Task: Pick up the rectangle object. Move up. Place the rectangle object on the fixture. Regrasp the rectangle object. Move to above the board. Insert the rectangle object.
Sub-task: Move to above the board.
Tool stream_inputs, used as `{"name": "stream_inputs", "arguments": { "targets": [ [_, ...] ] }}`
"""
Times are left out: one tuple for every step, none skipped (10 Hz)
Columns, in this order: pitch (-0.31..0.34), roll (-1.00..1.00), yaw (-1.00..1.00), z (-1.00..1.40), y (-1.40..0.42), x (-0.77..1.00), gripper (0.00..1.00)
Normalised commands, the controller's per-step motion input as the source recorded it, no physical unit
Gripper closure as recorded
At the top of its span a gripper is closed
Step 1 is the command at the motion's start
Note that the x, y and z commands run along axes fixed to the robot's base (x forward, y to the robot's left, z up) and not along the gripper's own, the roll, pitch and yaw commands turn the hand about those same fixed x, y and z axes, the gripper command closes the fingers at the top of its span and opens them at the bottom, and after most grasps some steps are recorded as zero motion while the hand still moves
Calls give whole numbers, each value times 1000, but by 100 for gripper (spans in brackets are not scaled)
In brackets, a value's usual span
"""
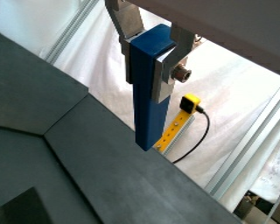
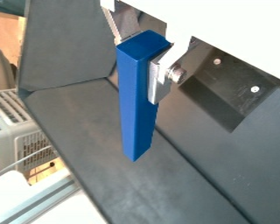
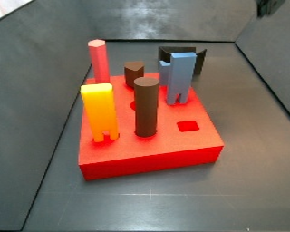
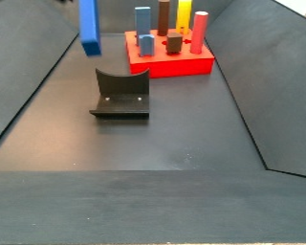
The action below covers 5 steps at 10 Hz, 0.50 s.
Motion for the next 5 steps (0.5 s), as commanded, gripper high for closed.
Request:
{"name": "stream_inputs", "arguments": {
  "targets": [
    [44, -29, 98, 641, 50, 64, 100],
    [36, -36, 91, 460, 18, 35, 100],
    [34, -40, 86, 284, 5, 22, 100],
    [-88, -1000, -84, 189, -1000, -592, 100],
    [-97, -1000, -88, 173, -1000, -595, 100]
  ]
}}
